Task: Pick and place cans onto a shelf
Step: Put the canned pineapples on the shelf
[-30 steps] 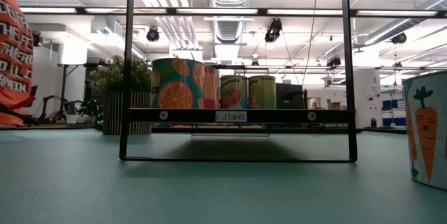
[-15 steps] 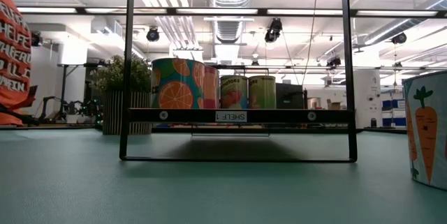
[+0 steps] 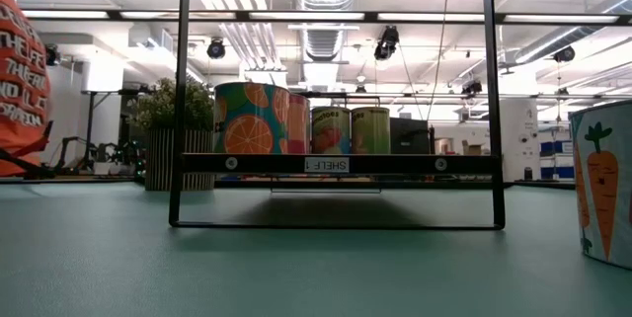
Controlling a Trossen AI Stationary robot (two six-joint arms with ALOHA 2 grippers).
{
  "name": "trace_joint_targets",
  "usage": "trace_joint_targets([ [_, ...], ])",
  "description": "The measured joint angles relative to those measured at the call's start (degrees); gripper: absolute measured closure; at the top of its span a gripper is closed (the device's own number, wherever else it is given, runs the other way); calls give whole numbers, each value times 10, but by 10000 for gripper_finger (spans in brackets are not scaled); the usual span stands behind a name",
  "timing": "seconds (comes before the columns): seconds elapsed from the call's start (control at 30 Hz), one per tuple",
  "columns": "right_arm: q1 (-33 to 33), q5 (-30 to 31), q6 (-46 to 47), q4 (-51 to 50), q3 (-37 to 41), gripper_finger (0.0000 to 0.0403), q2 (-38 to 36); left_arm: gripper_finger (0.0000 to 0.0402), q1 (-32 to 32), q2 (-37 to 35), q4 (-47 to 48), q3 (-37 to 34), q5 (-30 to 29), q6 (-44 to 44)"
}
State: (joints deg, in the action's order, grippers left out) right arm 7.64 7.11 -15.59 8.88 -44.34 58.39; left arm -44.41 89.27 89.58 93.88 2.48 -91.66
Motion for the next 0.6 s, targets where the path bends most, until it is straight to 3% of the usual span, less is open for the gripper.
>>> trace_joint_targets([
  [0.23, 0, 6, 1, -28, 0, 394, -24, 93, 54, 0, 4, 95, -142, 134],
  [0.6, 0, 6, 30, -64, 15, 394, -73, 93, 204, 3, 5, 170, -195, 372],
])
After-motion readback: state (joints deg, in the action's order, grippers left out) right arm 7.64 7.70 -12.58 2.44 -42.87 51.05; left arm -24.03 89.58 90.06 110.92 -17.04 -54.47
